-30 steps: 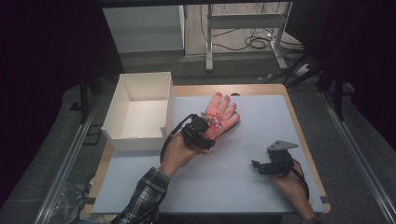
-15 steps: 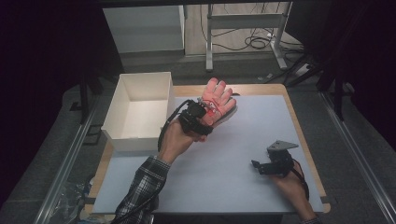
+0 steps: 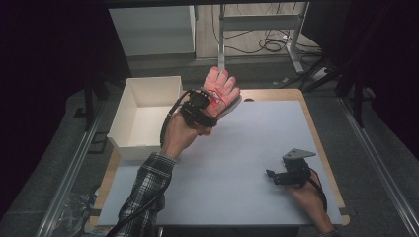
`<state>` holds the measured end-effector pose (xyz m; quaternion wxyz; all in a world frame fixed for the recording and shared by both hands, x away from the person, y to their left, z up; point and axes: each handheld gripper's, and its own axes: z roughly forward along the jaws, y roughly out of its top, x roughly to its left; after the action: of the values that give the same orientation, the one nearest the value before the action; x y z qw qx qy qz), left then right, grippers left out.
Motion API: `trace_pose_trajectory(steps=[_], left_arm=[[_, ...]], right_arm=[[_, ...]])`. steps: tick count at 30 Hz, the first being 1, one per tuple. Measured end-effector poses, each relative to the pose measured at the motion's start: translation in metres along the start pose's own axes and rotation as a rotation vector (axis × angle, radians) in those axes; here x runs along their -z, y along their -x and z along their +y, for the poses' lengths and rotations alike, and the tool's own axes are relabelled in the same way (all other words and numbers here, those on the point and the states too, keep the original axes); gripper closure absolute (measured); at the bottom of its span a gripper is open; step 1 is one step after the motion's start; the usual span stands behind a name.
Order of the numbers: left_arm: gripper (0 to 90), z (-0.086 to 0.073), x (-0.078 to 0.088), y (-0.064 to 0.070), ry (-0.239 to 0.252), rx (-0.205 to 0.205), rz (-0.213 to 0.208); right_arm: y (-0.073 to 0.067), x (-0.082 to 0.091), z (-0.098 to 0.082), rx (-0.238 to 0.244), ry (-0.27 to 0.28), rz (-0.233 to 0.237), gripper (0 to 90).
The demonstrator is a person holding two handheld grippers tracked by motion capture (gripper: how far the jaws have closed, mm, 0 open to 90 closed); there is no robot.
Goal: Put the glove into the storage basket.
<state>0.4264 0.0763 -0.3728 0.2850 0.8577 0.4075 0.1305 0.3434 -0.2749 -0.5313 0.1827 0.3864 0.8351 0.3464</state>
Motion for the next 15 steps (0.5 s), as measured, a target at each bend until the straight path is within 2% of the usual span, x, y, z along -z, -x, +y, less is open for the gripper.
trace_pose_trajectory(steps=[15], left_arm=[[42.1, -0.004, 0.035, -0.042, 0.038, 0.103, 0.079]], right_arm=[[0.0, 0.0, 0.0, 0.0, 0.002, 0.0, 15.0]])
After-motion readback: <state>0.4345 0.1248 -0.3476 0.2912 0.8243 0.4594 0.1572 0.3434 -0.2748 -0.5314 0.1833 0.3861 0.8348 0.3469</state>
